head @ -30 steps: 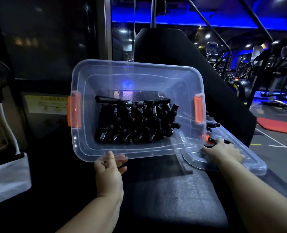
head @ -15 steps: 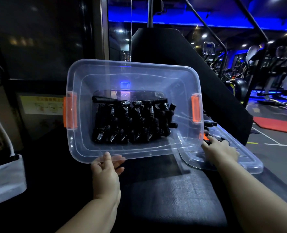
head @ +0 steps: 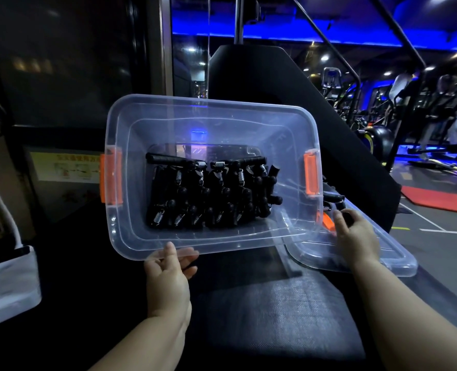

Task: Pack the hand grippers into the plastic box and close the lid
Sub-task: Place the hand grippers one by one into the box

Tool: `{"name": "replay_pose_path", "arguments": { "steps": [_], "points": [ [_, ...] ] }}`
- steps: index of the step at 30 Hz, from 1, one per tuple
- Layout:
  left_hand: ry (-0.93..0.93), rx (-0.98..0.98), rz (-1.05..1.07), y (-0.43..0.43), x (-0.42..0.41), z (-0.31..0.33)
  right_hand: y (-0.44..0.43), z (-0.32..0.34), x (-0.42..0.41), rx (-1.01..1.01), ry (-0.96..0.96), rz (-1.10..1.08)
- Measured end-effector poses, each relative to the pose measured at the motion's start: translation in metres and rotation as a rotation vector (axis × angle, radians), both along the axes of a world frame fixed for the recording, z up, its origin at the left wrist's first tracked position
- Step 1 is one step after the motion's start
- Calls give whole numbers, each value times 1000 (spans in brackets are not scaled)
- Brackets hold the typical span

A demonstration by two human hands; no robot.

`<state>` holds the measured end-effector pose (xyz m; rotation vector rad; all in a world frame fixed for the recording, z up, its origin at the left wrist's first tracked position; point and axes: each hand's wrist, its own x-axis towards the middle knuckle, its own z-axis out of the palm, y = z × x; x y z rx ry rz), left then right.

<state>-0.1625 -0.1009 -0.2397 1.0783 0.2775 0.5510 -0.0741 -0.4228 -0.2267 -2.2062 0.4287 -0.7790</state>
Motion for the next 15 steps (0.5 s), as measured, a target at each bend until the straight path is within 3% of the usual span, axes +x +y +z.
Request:
{"name": "replay_pose_path", "arguments": {
  "steps": [4, 8, 15],
  "points": [
    [1, 4, -3, 1, 1, -1, -5, 3, -5, 195, -146, -24],
    [1, -4, -3, 0, 0, -1, -5, 7, -10, 455, -266, 113],
    [7, -7, 14, -1, -1, 1, -7, 7, -8, 677, -373, 217]
  ]
}}
